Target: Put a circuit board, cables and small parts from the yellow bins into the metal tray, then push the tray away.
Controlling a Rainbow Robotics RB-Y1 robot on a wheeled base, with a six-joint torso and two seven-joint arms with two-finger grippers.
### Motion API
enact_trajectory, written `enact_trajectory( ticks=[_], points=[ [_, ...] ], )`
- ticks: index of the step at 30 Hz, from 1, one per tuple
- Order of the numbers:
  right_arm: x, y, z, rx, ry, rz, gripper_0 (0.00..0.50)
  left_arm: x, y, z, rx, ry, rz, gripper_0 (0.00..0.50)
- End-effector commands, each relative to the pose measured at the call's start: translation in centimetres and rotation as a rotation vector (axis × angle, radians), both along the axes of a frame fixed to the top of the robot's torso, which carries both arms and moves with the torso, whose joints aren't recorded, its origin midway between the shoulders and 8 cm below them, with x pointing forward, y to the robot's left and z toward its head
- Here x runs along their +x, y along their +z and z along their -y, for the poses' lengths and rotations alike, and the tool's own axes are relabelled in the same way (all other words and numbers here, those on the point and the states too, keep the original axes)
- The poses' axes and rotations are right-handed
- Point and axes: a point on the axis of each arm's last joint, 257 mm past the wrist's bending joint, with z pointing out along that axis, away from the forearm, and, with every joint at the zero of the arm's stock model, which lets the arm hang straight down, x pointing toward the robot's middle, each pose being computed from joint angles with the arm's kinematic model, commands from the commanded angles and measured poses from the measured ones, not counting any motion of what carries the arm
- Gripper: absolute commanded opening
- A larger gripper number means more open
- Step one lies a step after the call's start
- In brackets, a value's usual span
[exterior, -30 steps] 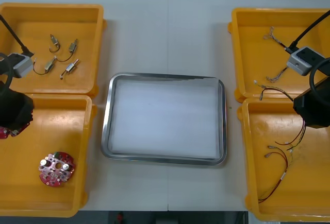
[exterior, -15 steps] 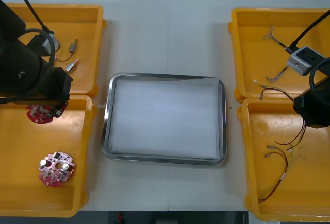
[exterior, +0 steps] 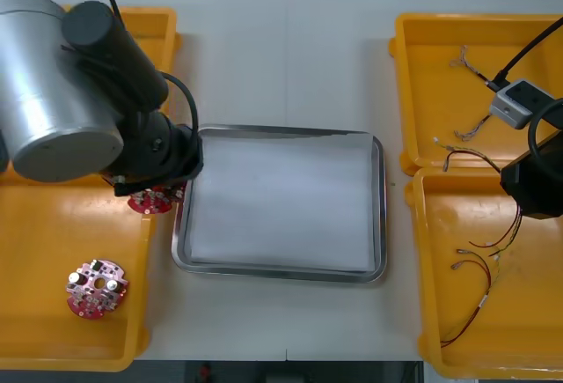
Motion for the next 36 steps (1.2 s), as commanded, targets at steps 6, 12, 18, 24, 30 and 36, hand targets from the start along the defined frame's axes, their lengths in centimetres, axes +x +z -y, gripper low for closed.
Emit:
enact_trajectory(
  ticks=[6,12,18,24,30,36],
  points=[
    [0.1,1.2,0.3,-0.053,0.038,0.030,0.000,0.6,-1.5,5.2,0.025,-0.058,0.046,0.000],
    [0.1,1.2,0.3,-0.053,0.038,0.030,0.000,0.7,-3.1,7.3,0.023,-0.056,0.049,0.000],
    [0.1,1.2,0.3,-0.053,0.038,0.030,0.000,1.3,-5.1,8.5,0.024,-0.036,0.043,0.000],
    [0.1,1.2,0.3,-0.053,0.038,0.030,0.000,1.4,-6.2,8.7,0.026,-0.019,0.018,0.000],
    [0.1,1.2,0.3,-0.053,0.038,0.030,0.000,1.1,-7.4,9.2,0.010,-0.016,0.001,0.000],
    [0.1,1.2,0.3,-0.053,0.038,0.030,0.000,0.7,-8.7,9.3,0.015,-0.024,0.002,0.000]
  ],
)
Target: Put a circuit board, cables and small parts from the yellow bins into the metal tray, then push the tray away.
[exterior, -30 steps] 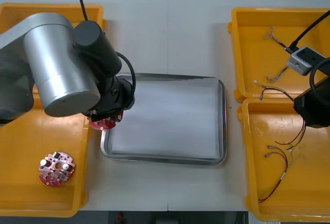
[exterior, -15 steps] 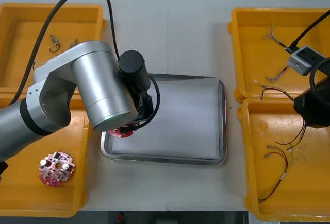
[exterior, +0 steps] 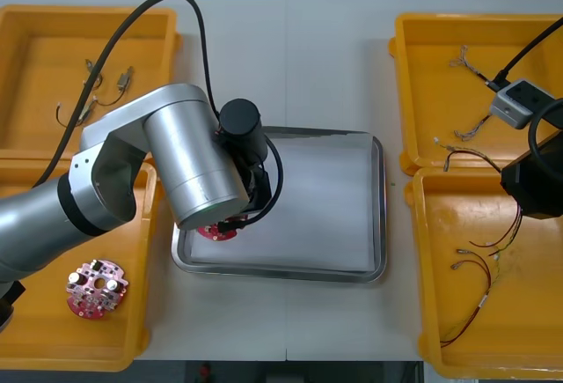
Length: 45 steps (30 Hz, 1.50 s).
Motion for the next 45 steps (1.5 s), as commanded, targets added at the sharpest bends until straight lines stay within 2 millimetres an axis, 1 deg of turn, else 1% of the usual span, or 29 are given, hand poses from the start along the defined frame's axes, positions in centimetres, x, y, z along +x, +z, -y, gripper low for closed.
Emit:
enact_trajectory(
  ticks=[1,9,20,21,22,24,26,27,28,29,31,32,34,35,37,41,44,45],
  points=[
    [0.1,1.1,0.2,-0.052,0.038,0.029,0.000,-0.4,-0.4,1.5,0.002,-0.038,0.016,0.000],
    [0.1,1.1,0.2,-0.052,0.038,0.029,0.000,-1.2,-1.9,1.1,0.035,-0.046,0.003,0.000],
    [0.1,1.1,0.2,-0.052,0.038,0.029,0.000,-1.6,-2.6,1.1,0.041,-0.050,-0.002,0.001],
    [0.1,1.1,0.2,-0.052,0.038,0.029,0.000,-1.6,-2.8,1.0,0.046,-0.050,-0.001,0.005],
    [0.1,1.1,0.2,-0.052,0.038,0.029,0.000,-1.6,-2.9,1.1,0.046,-0.050,0.001,0.018],
    [0.1,1.1,0.2,-0.052,0.038,0.029,0.000,-1.5,-3.0,1.1,0.048,-0.049,0.005,0.024],
    [0.1,1.1,0.2,-0.052,0.038,0.029,0.000,-1.5,-3.0,1.1,0.048,-0.049,0.008,0.047],
    [0.1,1.1,0.2,-0.052,0.038,0.029,0.000,-1.5,-3.1,1.2,0.047,-0.050,0.006,0.081],
    [0.1,1.1,0.2,-0.052,0.038,0.029,0.000,-1.5,-3.1,1.2,0.046,-0.049,0.006,0.102],
    [0.1,1.1,0.2,-0.052,0.038,0.029,0.000,-1.5,-3.0,1.2,0.046,-0.049,0.008,0.112],
    [0.1,1.1,0.2,-0.052,0.038,0.029,0.000,-1.6,-3.0,1.3,0.044,-0.051,0.007,0.170],
    [0.1,1.1,0.2,-0.052,0.038,0.029,0.000,-1.6,-3.1,1.2,0.045,-0.050,0.006,0.184],
    [0.1,1.1,0.2,-0.052,0.038,0.029,0.000,-1.6,-3.1,1.3,0.042,-0.048,0.006,0.243],
    [0.1,1.1,0.2,-0.052,0.038,0.029,0.000,-1.6,-3.1,1.3,0.042,-0.048,0.006,0.259],
    [0.1,1.1,0.2,-0.052,0.038,0.029,0.000,-1.6,-3.0,1.3,0.041,-0.046,0.007,0.343],
    [0.1,1.1,0.2,-0.052,0.038,0.029,0.000,-1.5,-2.9,1.4,0.036,-0.044,0.010,0.387],
    [0.1,1.1,0.2,-0.052,0.038,0.029,0.000,-1.6,-2.4,1.8,0.031,-0.049,0.021,0.417],
    [0.1,1.1,0.2,-0.052,0.038,0.029,0.000,-1.6,-2.1,1.8,0.030,-0.051,0.024,0.440]
  ],
)
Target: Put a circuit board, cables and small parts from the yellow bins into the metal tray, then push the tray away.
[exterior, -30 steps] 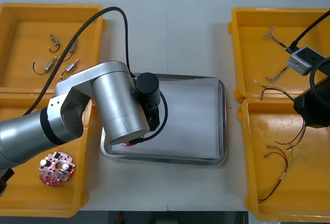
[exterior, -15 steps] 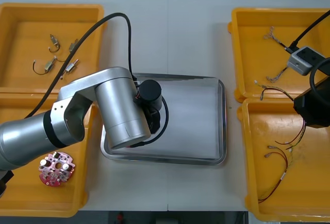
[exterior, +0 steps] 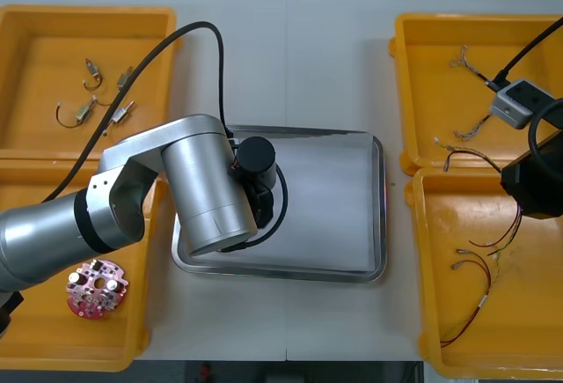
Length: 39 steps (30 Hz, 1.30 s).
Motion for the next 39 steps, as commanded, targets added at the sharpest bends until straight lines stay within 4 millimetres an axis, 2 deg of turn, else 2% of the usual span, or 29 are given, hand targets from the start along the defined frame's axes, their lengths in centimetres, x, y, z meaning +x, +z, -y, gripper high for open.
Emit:
enact_trajectory(
  ticks=[1,4,6,11,20,23,24,31,35,37,39],
  points=[
    [0.1,1.1,0.2,-0.052,0.038,0.029,0.000,-0.9,1.0,2.0,-0.045,-0.010,0.016,0.466],
    [0.1,1.1,0.2,-0.052,0.038,0.029,0.000,-1.3,2.6,2.2,-0.061,-0.019,0.009,0.500],
    [0.1,1.1,0.2,-0.052,0.038,0.029,0.000,-1.6,3.9,2.0,-0.059,-0.023,0.001,0.500],
    [0.1,1.1,0.2,-0.052,0.038,0.029,0.000,-2.3,8.8,0.4,-0.056,-0.038,-0.013,0.500],
    [0.1,1.1,0.2,-0.052,0.038,0.029,0.000,-1.2,15.3,-2.8,-0.118,-0.029,-0.014,0.500],
    [0.1,1.1,0.2,-0.052,0.038,0.029,0.000,-0.6,17.1,-4.4,-0.139,-0.001,-0.004,0.500],
    [-0.4,-0.2,0.4,-0.046,0.027,-0.012,0.000,-0.3,17.8,-5.1,-0.151,0.012,-0.003,0.500],
    [-0.1,0.2,0.0,-0.054,0.053,-0.002,0.000,2.1,21.7,-10.0,-0.204,0.125,0.020,0.500],
    [-0.1,0.3,-1.4,-0.069,0.109,-0.006,0.000,4.1,23.6,-13.6,-0.209,0.215,0.072,0.500],
    [0.0,0.3,-1.9,-0.078,0.129,-0.005,0.000,4.7,23.9,-14.5,-0.210,0.238,0.087,0.500],
    [0.1,0.3,-3.2,-0.100,0.184,-0.009,0.000,6.4,24.6,-16.8,-0.209,0.301,0.126,0.500]
  ],
)
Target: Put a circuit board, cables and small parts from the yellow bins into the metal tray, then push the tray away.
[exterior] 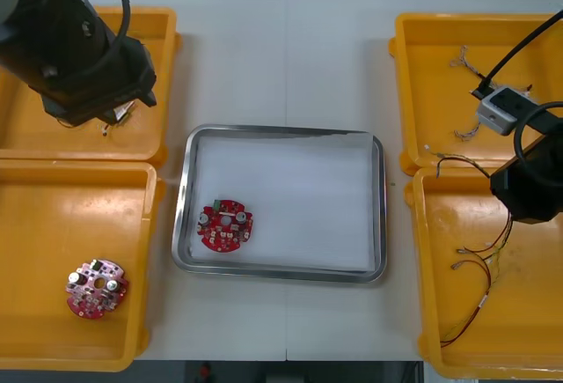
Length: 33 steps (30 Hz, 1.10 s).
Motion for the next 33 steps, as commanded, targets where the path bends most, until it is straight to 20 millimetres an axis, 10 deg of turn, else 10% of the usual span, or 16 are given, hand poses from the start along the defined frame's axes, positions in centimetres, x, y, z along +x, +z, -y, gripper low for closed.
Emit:
enact_trajectory(
  ticks=[1,18,33],
  points=[
    [0.3,0.9,-2.0,-0.083,0.137,0.015,0.000,3.6,4.7,-4.4,0.039,0.072,0.134,0.500],
    [0.0,-1.7,-11.9,-0.205,0.560,0.046,0.000,11.3,6.9,-16.0,0.097,0.224,0.184,0.500],
    [1.5,-5.4,-20.4,-0.249,0.985,0.061,0.000,17.9,6.3,-20.3,0.136,0.299,0.313,0.500]
  ],
)
